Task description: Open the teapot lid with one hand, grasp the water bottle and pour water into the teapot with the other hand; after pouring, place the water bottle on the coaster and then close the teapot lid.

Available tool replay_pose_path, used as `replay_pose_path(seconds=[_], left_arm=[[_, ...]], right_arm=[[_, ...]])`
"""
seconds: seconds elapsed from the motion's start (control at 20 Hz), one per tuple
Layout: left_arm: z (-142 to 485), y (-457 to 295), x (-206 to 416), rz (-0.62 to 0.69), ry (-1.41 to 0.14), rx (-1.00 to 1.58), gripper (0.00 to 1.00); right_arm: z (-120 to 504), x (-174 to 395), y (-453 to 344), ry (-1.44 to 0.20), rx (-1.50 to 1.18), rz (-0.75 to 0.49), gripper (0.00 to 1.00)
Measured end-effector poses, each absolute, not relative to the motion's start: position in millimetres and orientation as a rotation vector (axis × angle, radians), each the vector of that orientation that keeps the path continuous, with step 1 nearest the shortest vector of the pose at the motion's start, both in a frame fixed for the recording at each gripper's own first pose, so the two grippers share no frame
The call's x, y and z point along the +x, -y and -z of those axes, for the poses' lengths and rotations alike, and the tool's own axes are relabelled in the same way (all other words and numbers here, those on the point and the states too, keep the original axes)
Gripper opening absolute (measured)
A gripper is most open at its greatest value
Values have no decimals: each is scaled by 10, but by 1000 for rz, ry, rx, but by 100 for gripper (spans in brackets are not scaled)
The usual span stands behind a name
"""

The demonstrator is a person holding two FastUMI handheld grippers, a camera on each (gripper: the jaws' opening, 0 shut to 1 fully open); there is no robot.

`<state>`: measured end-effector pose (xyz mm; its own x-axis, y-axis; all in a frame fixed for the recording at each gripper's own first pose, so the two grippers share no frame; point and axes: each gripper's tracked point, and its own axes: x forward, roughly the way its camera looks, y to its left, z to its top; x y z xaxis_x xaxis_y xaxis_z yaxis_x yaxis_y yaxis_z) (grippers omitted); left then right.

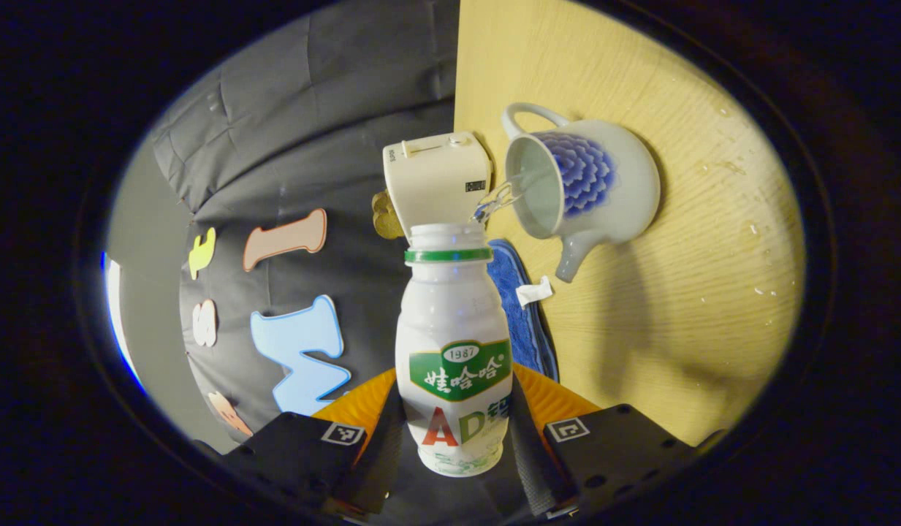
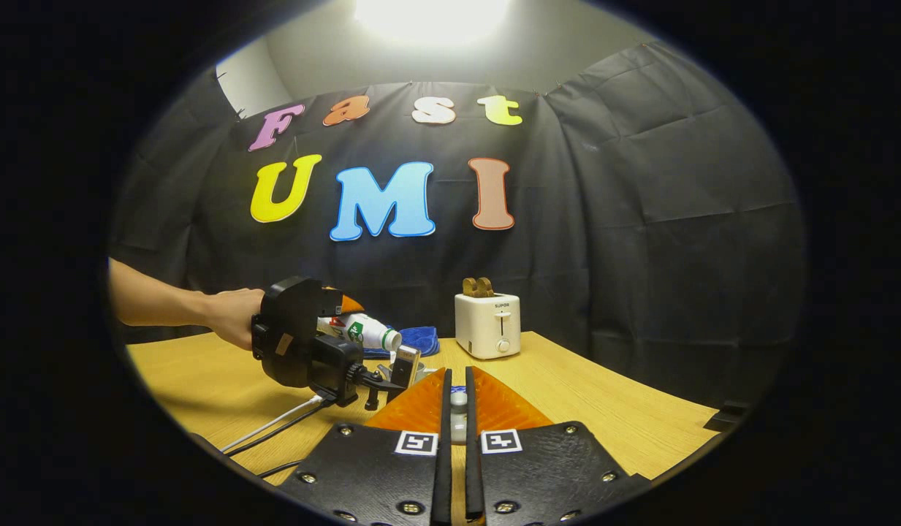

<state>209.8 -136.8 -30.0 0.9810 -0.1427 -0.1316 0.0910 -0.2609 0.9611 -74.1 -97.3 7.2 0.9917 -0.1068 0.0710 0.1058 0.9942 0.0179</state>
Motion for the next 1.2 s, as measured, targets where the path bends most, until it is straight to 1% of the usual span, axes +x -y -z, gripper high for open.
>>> replay_pose_path(seconds=[0.05,0.85,0.95,1.05,1.2], left_arm=[[286,1366,2102,220,43,1829,81],[208,1437,2059,220,91,1981,81],[208,1481,2048,226,104,2021,71],[215,1505,2041,230,105,2049,70],[202,1556,2035,234,119,2065,81]], right_arm=[[-70,-736,959,70,12,104,7],[-111,-784,876,75,-9,86,7],[-115,-795,860,76,-12,86,7],[-125,-804,856,76,-15,87,7],[-120,-825,872,77,-14,90,7]])
